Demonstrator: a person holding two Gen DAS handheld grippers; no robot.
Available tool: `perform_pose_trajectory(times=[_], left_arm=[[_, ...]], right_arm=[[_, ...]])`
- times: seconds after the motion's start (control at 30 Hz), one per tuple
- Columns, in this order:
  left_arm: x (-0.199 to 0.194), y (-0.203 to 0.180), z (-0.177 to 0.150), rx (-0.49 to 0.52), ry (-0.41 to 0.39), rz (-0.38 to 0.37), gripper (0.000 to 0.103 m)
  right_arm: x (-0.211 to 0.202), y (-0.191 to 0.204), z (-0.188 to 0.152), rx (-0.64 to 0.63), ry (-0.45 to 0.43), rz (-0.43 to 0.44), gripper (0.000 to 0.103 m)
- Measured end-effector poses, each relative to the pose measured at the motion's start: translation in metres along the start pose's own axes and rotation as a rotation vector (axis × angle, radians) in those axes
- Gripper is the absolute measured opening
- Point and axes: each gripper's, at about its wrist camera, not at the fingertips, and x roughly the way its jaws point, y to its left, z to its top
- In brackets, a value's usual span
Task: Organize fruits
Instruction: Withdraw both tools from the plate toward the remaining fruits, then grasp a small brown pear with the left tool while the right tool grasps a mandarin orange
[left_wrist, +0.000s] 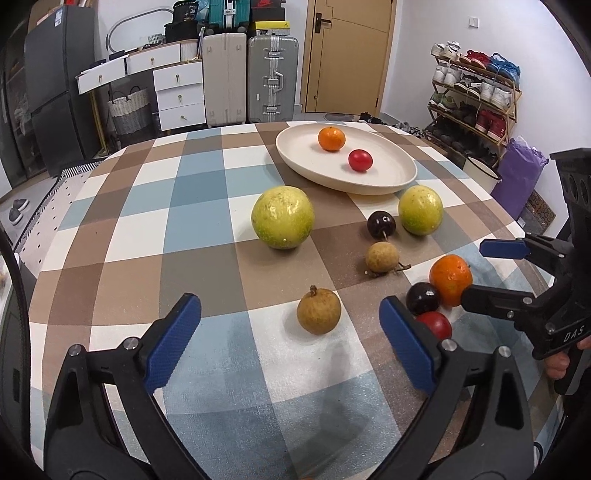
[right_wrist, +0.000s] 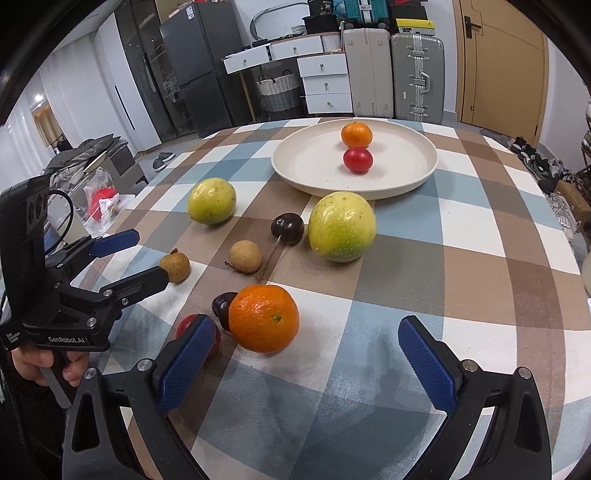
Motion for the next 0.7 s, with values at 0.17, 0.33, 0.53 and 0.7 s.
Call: perform_pose_trajectory(times=[0.17,0.33,0.53,0.7], left_arm=[[0.003,0.002,0.0,-0.01,0.01,-0.012,0.094],[0.007,0.003,-0.002,-0.02,0.032,-0.049,0.082],[0.011,0.001,-0.002,-0.029,0.054,-0.077,0.065],[0.017,0.0,-0.003,-0.033,0.08,-0.101,0.049]], right_arm=[[0.003,0.002,0.0,-0.003,0.005,0.023,0.094],[0.007,0.001,-0.002,0.004,0.018,0.046,0.083],[0.009,0.0,-0.002,0.007,0.021,0.082,0.072],[0.007,0.003,-0.003,-0.003,0.018,0.102,0.062]])
